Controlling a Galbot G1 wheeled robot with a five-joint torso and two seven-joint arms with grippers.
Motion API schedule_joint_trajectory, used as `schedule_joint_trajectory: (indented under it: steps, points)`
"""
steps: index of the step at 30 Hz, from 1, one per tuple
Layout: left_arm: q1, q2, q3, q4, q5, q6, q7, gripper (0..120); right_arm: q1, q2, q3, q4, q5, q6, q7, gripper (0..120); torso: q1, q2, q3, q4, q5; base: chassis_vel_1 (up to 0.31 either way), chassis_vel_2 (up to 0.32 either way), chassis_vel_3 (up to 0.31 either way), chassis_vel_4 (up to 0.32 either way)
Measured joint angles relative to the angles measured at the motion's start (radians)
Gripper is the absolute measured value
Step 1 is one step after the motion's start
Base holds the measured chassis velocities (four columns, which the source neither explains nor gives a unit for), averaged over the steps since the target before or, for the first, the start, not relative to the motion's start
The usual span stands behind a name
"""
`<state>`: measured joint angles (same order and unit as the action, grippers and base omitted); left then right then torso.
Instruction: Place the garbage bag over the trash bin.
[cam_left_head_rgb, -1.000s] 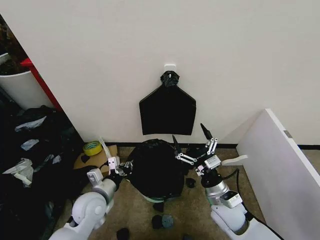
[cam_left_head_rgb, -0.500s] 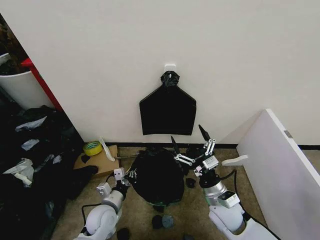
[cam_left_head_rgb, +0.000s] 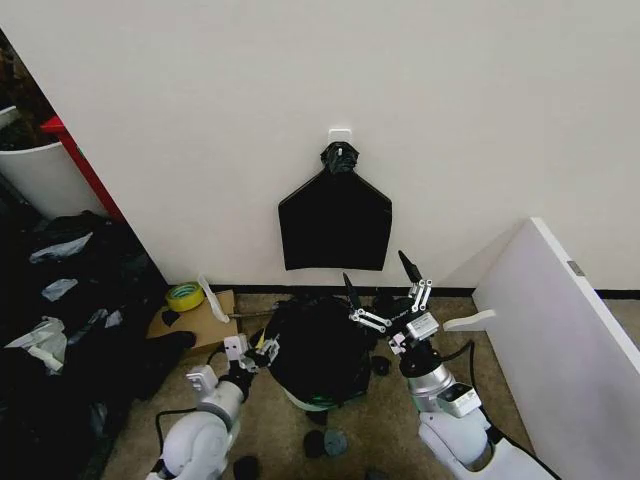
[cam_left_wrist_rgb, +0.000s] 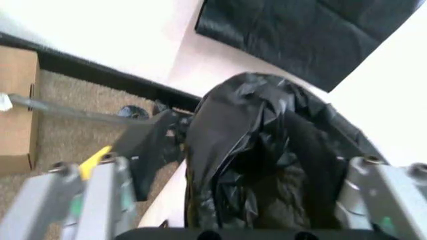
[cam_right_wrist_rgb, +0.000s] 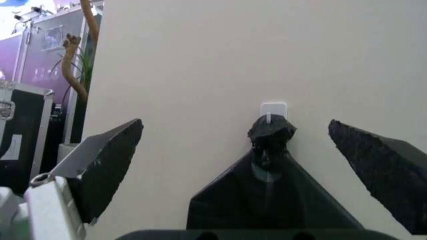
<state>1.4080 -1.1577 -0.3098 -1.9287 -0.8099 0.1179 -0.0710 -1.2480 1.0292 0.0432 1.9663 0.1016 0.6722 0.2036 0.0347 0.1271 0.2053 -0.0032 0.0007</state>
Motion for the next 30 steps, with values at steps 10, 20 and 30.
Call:
schedule_joint_trajectory:
  steps: [10,20,30]
  points:
    - [0.022,-0.006,-0.03,-0.128,0.213,-0.123,-0.035,100,-0.009,-0.003,0.012,0.013,0.062,-0.055,0.06,100,0.0,0.0,0.0,-0.0001,0.0001,0.0,0.0,0.0,0.0]
    - [0.139,-0.17,-0.154,-0.299,0.521,-0.342,0.042,100,-0.123,0.071,0.173,0.087,0.008,-0.486,0.279,100,0.0,0.0,0.0,0.0,0.0004,0.0,0.0,0.0,0.0]
    - [0.172,-0.243,-0.246,-0.286,0.613,-0.384,0.094,100,-0.253,0.17,0.452,0.104,-0.007,-0.365,-0.035,100,0.0,0.0,0.0,0.0001,-0.0002,0.0,0.0,0.0,0.0]
